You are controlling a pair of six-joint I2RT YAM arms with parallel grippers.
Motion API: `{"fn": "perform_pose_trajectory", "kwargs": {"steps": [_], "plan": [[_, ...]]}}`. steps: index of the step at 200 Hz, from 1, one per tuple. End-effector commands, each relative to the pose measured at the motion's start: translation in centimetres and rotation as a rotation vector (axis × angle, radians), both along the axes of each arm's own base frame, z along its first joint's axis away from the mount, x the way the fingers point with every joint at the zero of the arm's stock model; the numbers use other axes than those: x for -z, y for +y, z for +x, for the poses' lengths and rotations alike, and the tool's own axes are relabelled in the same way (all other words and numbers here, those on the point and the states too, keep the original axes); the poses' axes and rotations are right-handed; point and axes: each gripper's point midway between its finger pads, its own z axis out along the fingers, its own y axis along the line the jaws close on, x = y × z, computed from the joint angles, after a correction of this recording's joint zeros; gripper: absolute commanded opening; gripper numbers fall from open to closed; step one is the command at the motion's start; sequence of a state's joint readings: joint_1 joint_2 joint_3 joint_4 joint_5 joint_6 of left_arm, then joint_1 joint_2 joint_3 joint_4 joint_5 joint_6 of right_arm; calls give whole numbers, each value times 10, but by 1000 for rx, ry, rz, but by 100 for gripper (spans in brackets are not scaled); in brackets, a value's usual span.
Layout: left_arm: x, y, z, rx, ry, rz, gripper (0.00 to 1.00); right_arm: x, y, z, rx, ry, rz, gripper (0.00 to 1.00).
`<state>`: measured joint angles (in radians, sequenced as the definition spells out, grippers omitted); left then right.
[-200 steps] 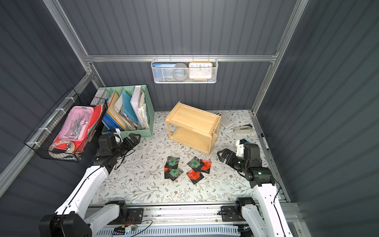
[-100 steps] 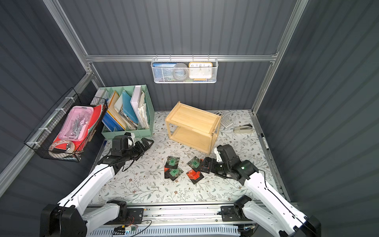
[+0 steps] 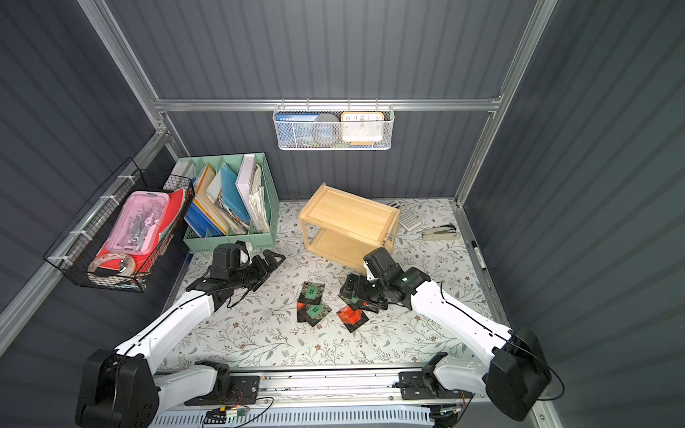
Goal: Place the tea bags on the shelf by color
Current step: Pick up the tea bag from the center of the board.
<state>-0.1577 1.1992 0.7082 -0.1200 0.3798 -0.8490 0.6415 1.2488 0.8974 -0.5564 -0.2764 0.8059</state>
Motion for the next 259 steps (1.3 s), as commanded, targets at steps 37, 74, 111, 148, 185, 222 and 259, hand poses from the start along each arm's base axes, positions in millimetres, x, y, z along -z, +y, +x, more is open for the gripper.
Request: {"fn": "perform_pose_trajectory", "kwargs": {"steps": [37,74,111,148,185,222,259], "plan": [[14,-13,0,71,28,-32,100,21,23,13,115,35,37,99],[20,-23,7,108,49,-60,100,23,43,18,120,47,74,94],[25,-25,5,105,63,-60,100,23,63,24,102,74,115,88],[32,-22,-2,87,95,-59,100,38,78,25,115,139,105,83],[38,-22,-5,96,117,-48,100,49,92,31,105,151,71,75],[42,-24,-5,108,129,-49,100,62,101,35,102,170,48,62],[46,-26,-5,120,142,-54,100,75,104,39,107,183,22,49]]}}
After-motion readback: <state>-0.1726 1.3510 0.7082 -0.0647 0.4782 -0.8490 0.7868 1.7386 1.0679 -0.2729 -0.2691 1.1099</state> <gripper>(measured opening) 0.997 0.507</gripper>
